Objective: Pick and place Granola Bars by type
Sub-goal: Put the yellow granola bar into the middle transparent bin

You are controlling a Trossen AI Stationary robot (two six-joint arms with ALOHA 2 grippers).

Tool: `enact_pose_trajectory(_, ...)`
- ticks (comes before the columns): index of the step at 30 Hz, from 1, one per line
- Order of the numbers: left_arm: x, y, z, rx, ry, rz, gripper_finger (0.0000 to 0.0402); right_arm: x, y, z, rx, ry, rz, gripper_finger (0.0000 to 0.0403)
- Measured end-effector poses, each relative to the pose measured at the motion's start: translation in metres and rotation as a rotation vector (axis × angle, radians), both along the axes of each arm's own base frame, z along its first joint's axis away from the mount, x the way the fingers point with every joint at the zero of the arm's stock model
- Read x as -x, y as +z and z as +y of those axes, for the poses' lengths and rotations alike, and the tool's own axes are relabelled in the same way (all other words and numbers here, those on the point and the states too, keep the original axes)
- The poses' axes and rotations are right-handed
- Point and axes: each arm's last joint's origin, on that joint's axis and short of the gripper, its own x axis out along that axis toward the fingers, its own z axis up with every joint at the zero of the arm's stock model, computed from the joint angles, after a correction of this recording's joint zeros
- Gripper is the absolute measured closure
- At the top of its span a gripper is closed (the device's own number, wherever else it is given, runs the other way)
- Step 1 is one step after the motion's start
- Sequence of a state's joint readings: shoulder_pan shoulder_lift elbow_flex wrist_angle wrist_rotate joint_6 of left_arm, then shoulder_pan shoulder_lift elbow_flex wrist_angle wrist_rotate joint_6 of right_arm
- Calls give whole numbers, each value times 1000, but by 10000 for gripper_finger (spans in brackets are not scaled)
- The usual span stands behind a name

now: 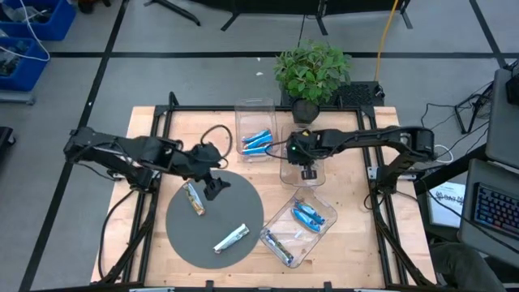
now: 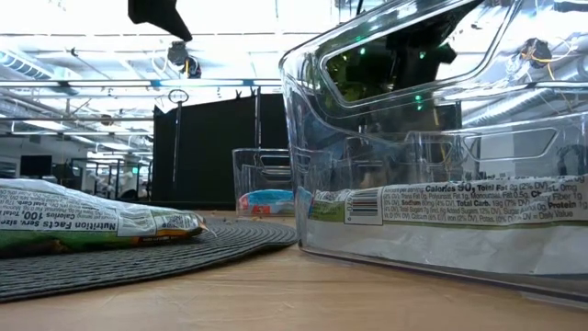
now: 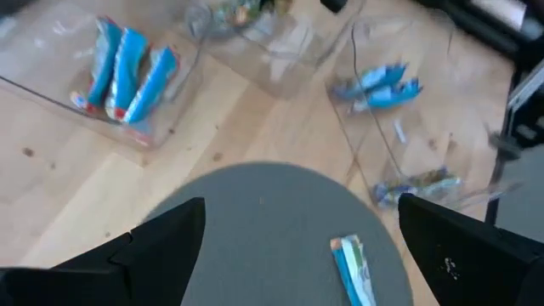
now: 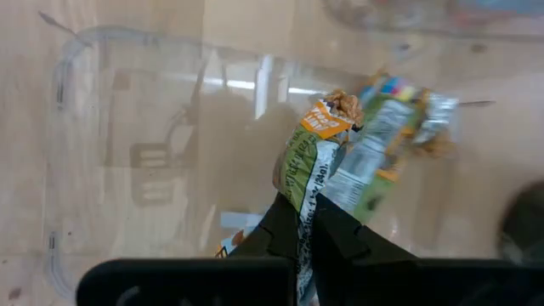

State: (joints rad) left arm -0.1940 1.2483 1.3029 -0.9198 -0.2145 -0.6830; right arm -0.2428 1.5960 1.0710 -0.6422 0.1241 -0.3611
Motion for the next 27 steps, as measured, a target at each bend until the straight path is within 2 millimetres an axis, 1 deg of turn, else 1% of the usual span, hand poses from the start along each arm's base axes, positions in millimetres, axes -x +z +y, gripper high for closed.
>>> enact_pose_trajectory(6,-16,-17,-7,4,-19,79,11,-9,-25,-2,-39,20,59,400)
enact_pose_trajectory(8,-21,-23,-9,16,-28,107,11,-10,-31,-3,-41,21,81,400)
enact_pose_trajectory(10,-27,-30,-12,42,-30,137,11,-11,-32,-3,-39,21,78,390)
enact_pose_trajectory(13,-35,-41,-16,63,-50,185,11,-14,-30,-4,-31,24,54,354)
enact_pose_trajectory(20,-51,-64,-24,64,-39,273,11,-25,-9,-7,16,10,7,261)
enact_pose_trajectory(24,-56,-74,-31,76,-66,315,11,-30,3,-10,45,2,-11,228)
enact_pose_trajectory(27,-58,-80,-37,100,-96,346,11,-31,5,-11,46,-2,-16,213)
